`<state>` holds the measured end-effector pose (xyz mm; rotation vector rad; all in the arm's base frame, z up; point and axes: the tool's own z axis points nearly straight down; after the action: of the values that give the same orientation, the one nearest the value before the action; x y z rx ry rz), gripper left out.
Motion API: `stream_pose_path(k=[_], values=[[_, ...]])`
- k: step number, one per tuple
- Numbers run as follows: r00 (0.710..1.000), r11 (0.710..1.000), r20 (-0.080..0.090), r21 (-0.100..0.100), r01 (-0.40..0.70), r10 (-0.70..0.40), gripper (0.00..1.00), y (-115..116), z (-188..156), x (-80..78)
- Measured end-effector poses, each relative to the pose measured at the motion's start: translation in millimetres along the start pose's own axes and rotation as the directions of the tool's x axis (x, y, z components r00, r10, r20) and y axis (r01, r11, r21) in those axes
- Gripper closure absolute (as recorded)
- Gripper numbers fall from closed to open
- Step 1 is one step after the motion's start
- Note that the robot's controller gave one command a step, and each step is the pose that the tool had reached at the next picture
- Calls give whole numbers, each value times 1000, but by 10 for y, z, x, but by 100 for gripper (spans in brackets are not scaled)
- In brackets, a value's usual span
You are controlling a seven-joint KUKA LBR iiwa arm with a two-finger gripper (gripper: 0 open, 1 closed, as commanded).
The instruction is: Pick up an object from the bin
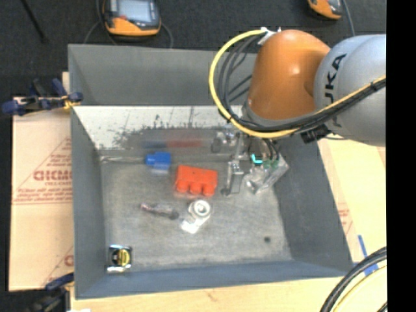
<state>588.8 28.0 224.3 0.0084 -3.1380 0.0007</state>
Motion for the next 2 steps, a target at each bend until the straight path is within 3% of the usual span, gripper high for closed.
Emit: stream_pose_path(k=[1, 2], values=[[987, 987, 4, 1, 159, -159, 0, 68, 1130, -517], [983, 983, 4, 1, 185, -185, 0, 69, 1520, -367]])
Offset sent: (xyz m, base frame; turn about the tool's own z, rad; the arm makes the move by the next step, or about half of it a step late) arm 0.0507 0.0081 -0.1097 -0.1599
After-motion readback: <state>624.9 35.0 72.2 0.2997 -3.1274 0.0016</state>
